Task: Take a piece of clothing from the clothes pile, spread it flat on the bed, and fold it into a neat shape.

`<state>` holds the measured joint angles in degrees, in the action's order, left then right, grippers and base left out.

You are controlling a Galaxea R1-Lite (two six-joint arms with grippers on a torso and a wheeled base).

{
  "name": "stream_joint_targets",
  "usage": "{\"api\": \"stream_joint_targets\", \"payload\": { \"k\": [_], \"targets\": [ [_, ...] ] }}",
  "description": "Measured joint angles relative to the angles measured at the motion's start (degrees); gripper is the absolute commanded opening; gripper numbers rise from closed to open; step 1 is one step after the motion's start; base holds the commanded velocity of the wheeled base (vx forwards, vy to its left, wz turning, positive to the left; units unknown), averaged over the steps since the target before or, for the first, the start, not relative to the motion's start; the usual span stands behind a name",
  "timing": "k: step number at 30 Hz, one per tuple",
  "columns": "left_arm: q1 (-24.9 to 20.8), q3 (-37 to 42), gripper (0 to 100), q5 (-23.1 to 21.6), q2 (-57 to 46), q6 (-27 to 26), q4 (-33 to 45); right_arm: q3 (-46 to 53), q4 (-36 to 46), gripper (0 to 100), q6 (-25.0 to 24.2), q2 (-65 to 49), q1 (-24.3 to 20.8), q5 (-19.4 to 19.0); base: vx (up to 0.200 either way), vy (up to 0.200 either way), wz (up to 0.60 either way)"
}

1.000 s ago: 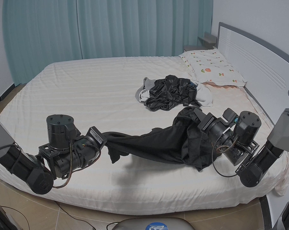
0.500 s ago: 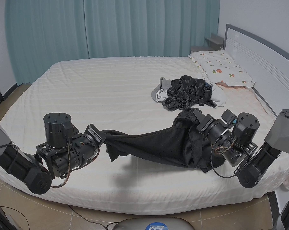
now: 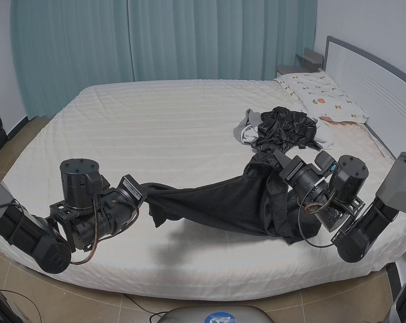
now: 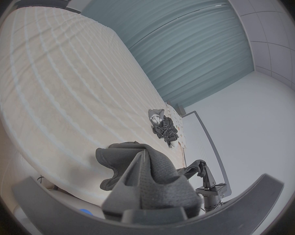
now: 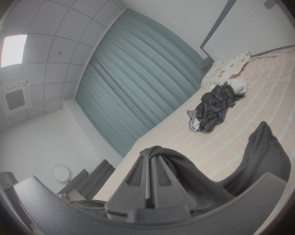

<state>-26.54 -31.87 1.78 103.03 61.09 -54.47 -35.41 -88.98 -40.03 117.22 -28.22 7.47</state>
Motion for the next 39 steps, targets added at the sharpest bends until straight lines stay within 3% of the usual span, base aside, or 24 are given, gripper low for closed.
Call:
{"api": "stream_joint_targets", "payload": {
  "k": [16,22,29,39],
  "targets": [
    [-0.27,0.48,0,-0.04,-1.27,-0.05,0.48,0.00,0.00,0,-0.04,-0.09,-0.17,-0.09,0.000,0.200,0.00],
    [-0.48,1.06,0,-0.37,-1.19,-0.09,0.39,-0.33,0.00,0,0.22,-0.11,0.13,-0.61,0.000,0.000,0.00],
    [-1.57,1.50,0,-0.50,-1.16,-0.40,0.44,-0.46,0.00,0,1.74,-0.88,0.06,-1.62,-0.200,0.000,0.00],
    [-5.66,4.94,0,-0.12,-3.75,-2.52,1.12,12.24,0.02,0,1.80,-8.22,-0.50,-1.67,-0.200,0.000,0.00]
  ]
}}
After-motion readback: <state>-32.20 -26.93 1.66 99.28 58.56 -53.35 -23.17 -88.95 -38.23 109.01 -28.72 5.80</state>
